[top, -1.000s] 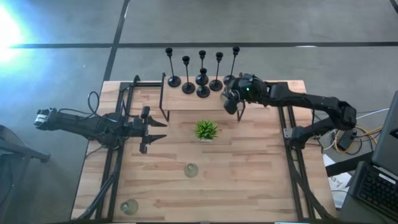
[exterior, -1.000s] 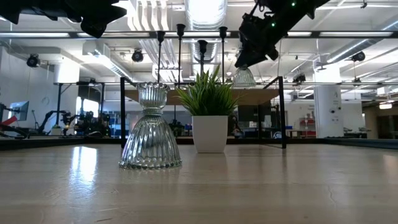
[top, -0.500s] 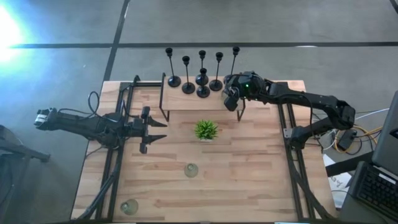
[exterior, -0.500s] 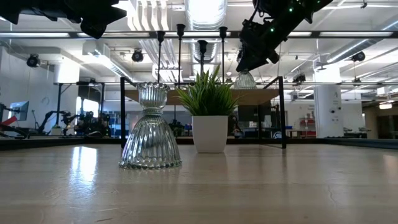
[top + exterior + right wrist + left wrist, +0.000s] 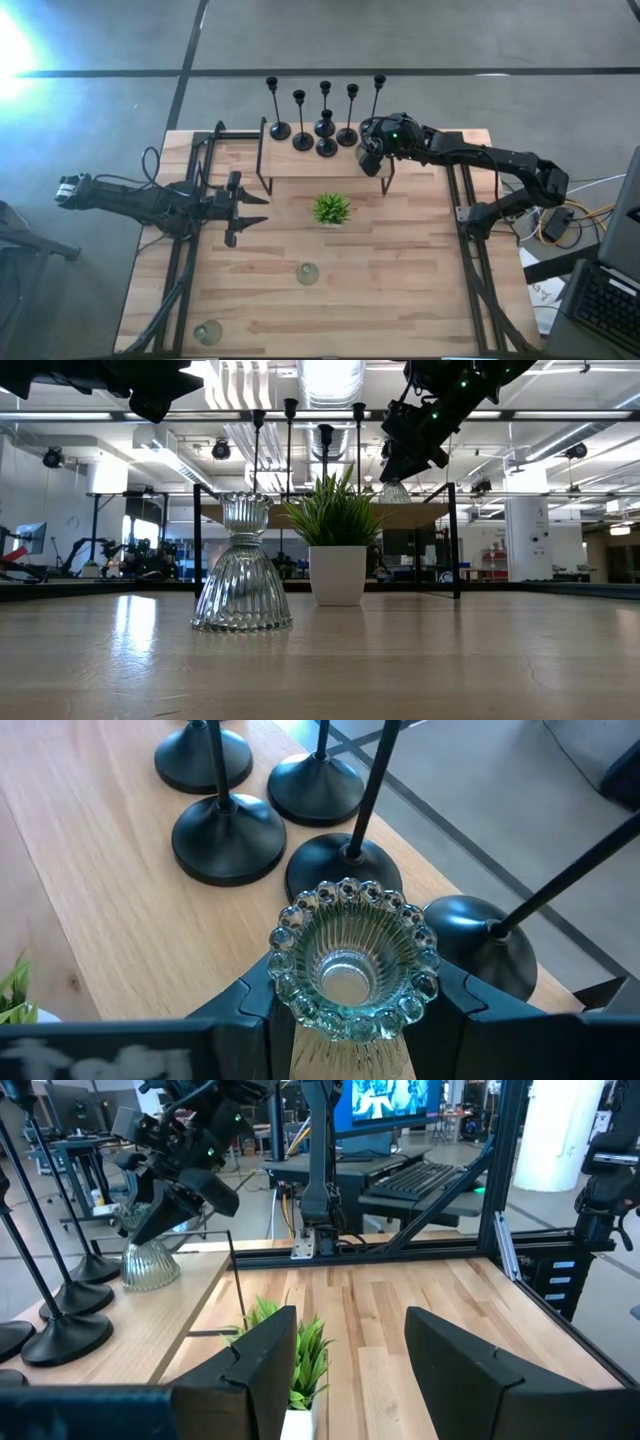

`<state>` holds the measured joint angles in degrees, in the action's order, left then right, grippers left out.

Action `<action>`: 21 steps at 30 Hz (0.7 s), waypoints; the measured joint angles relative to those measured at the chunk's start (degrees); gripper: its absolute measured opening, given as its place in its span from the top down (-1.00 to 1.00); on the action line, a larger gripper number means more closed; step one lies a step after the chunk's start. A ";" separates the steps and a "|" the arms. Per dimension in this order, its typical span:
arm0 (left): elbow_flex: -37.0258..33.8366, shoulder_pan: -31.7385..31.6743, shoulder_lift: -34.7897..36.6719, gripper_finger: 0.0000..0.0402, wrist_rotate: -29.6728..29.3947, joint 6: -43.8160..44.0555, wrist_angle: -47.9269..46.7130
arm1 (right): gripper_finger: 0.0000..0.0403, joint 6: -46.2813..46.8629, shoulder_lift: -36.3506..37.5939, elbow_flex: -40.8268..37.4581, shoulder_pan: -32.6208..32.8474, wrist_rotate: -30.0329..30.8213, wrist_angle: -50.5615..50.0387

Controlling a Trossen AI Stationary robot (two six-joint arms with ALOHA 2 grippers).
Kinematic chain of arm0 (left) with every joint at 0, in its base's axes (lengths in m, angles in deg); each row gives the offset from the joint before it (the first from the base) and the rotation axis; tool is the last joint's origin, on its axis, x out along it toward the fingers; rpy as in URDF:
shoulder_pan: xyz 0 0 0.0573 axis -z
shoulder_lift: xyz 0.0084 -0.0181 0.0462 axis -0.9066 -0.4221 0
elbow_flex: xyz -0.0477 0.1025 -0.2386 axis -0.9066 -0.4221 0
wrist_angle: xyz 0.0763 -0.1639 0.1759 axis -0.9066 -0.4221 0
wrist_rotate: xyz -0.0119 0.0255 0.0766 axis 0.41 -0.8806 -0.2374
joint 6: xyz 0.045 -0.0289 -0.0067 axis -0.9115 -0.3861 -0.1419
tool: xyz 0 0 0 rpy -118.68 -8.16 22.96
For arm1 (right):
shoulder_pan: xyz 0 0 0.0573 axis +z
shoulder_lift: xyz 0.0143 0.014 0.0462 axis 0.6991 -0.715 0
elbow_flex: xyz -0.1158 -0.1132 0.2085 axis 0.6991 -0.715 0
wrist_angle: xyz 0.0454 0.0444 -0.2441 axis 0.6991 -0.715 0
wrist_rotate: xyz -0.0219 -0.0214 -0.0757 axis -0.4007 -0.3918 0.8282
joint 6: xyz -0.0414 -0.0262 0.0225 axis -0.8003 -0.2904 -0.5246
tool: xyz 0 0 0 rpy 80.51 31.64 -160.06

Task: Pick & Place candle stick holders
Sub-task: Put the transparent glass candle holder on the shelf

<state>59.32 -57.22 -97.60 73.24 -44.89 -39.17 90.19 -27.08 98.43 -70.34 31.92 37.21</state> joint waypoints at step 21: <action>0.00 0.00 0.00 0.04 0.33 0.02 0.21 | 0.04 1.05 -0.22 -0.61 -0.33 0.24 -1.73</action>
<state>59.32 -57.22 -97.60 73.57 -44.87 -38.96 91.24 -27.31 97.82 -70.66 32.16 35.48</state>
